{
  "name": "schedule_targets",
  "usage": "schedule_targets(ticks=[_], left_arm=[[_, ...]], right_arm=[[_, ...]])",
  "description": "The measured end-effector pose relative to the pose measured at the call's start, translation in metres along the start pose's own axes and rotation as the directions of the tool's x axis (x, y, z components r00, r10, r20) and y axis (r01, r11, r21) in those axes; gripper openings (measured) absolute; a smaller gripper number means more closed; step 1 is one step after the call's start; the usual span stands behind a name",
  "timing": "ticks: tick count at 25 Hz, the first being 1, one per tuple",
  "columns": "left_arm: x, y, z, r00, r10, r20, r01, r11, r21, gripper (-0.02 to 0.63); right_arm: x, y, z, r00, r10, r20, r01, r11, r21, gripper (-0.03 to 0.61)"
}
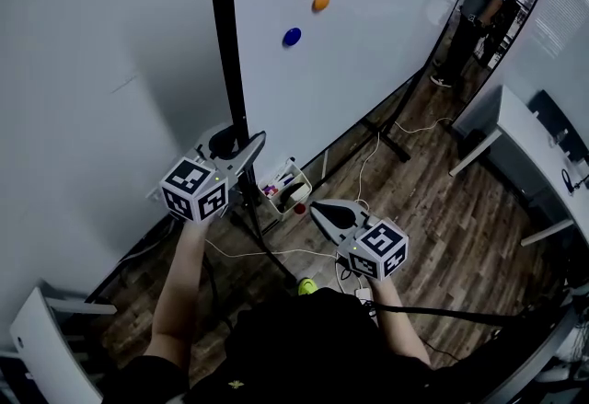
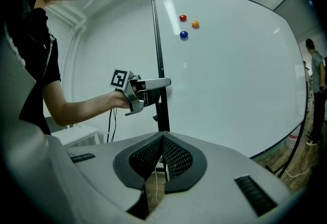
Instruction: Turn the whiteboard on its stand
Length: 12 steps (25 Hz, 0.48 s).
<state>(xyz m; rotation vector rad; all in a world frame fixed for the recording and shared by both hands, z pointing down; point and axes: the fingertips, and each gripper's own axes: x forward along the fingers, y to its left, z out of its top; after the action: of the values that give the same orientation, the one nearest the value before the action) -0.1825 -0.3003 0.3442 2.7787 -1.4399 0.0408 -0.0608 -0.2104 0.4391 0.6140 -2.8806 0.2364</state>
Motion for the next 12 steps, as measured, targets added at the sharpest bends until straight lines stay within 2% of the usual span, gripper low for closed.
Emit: schedule_targets(ticks=[2,6,10,12], left_arm=[[0.0015,0.0002,0.0022,1.0,-0.003,0.001,0.003,1.0,0.009,0.133],[0.0016,0.0011,0.0037,1.0,-0.005,0.0,0.005,1.0,0.024,0.124],[0.0024,0.0042,0.0042,1.0,-0.003,0.004,0.003,0.999,0.035,0.069],[0.0022,0.0053,0.0035,1.0,-0.011,0.003,0.011,0.999,0.036,0.061]], right_arm=[[-0.0036,-0.0016,-0.0006,1.0,-0.011,-0.002,0.011,1.0,0.004,-0.003],[-0.0085,-0.0029,-0.0019,1.0,-0.03,-0.005,0.03,1.0,0.008,-0.003],[-0.0098,-0.0027,-0.0041,0.999,-0.043,-0.011,0.043,0.999,0.013,-0.003],[-0.0092,-0.0023,-0.0068,0.999,-0.043,-0.017,0.043,0.999,0.016,-0.003]])
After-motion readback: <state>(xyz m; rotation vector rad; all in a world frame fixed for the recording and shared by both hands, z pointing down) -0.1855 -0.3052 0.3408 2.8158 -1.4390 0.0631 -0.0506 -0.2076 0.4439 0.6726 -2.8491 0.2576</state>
